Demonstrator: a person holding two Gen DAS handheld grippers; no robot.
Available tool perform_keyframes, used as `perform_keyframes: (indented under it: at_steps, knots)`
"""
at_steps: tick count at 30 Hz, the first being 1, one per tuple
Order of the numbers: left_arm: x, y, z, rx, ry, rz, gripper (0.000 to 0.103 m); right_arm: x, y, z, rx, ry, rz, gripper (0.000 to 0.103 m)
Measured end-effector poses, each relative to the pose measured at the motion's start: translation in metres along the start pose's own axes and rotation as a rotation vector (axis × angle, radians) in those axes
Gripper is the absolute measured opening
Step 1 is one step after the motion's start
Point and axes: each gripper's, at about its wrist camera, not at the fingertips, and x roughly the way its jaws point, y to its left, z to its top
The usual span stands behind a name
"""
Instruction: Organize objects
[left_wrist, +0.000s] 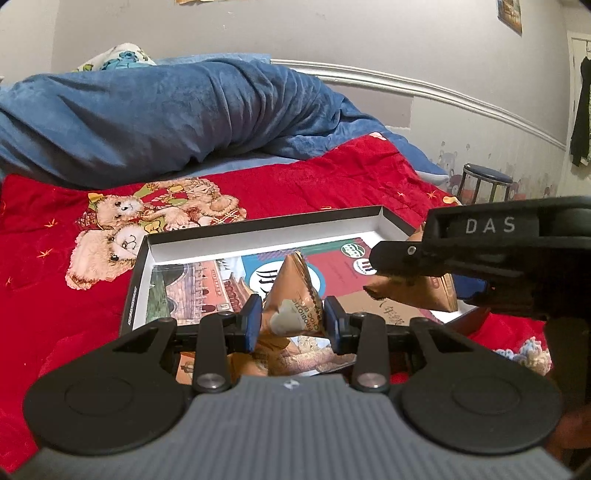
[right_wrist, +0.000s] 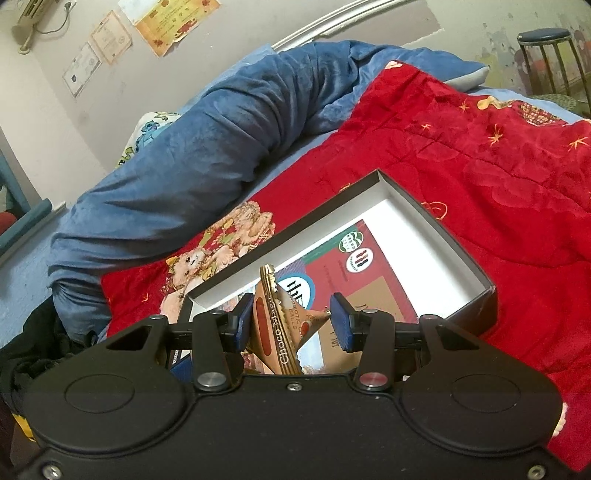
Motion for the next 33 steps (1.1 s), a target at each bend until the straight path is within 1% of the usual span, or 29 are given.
perform_keyframes:
  at_steps: [2,5,13,19,24,30,33]
  knots:
    - [-0.0006,0.0007,0.0005,-0.013,0.002,-0.011,0.040,-0.0008,0.0006,0.0011,-0.007,-0.003,-0.002,0.043]
    - [-0.0010,-0.0004,0.0000,0.003,-0.001,-0.009,0.040,-0.0009,-0.0012,0.0018,0.003,-0.001,0.003,0.043]
    - [0.0017,-0.0034,-0.0010,0.012,0.024,-0.025,0.040,0.0015,-0.0013,0.0010,0.000,0.016,-0.001,0.043]
    - [0.0024,-0.0073,-0.0041,0.044,0.036,-0.039,0.040,0.0017,-0.0020,0.0001,-0.004,0.022,-0.012,0.043]
    - [0.0036,-0.0052,-0.0016,0.023,0.042,-0.042,0.040,0.0018,0.0011,0.0010,-0.019,0.029,-0.013,0.043]
    - [0.0017,-0.0023,0.0016,0.037,0.021,-0.045,0.040,0.0003,0.0030,-0.0001,-0.023,0.027,-0.011,0.043]
    - [0.0026,0.0009,0.0027,0.018,0.034,-0.067,0.040,-0.0003,0.0032,-0.0021,-0.023,0.037,-0.015,0.043]
